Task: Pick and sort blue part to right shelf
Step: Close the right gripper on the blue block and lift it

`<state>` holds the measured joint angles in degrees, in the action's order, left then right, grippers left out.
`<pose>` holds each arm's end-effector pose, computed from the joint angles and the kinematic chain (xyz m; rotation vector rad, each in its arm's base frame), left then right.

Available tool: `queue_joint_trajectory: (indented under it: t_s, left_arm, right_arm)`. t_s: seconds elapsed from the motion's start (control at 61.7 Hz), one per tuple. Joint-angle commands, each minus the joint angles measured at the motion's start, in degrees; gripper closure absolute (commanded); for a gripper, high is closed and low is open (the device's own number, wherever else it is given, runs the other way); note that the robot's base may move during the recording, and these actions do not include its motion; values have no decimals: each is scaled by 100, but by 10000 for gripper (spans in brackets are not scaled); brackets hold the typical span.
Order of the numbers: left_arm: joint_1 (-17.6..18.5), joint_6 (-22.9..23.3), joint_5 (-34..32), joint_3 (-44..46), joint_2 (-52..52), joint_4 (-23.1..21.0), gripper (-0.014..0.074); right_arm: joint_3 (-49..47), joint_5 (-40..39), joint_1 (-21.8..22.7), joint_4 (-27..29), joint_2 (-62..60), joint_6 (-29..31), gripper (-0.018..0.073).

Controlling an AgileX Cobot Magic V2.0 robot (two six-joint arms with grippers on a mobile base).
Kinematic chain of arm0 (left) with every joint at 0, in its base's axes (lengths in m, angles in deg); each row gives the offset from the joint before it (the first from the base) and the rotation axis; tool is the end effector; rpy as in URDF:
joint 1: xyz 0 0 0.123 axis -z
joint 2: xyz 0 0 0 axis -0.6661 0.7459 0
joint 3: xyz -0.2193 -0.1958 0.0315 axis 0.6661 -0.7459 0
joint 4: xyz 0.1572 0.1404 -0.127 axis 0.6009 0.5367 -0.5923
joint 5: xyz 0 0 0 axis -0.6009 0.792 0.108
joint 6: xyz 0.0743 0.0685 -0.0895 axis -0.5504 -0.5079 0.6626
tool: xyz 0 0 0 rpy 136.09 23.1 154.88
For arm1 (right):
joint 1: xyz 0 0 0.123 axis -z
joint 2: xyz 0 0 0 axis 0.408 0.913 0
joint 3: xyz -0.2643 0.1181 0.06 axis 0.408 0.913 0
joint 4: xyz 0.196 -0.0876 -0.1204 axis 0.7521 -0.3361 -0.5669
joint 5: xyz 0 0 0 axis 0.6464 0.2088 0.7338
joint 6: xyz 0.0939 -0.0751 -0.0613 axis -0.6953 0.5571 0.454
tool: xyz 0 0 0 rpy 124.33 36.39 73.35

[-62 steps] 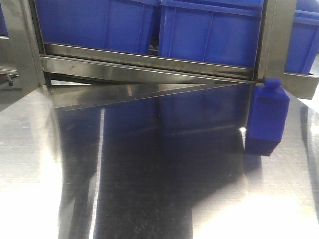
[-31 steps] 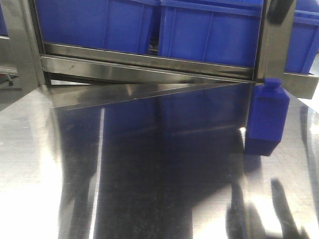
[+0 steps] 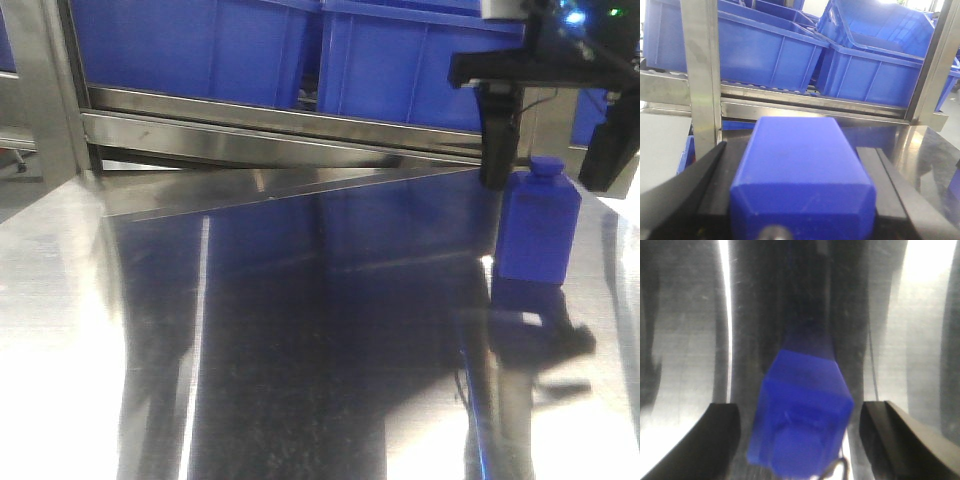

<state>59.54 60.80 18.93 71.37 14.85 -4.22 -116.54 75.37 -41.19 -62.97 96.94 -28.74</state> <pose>0.0779 -0.0215 0.3252 0.1284 1.6437 -0.3169 0.3541 0.1090 0.2309 0.1124 2.9011 0.1208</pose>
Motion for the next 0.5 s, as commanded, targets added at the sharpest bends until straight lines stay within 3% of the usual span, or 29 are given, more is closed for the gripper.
queue_joint_trajectory:
  t_s: [0.0,0.259,0.341,0.486]
  left_arm:
    - [39,-13,-536,153,45,18,263]
    - [39,-3,-536,153,45,18,263]
    - [39,-3,-536,153,45,18,263]
    - [39,-3,-582,153,33,18,263]
  right_arm:
    - [-188,-237,1,0,-99,-20,-12]
    - [-178,-162,-4,0,243,-20,10]
    - [-178,-150,-4,0,267,-20,90]
    - [-178,-146,-4,0,267,-20,323]
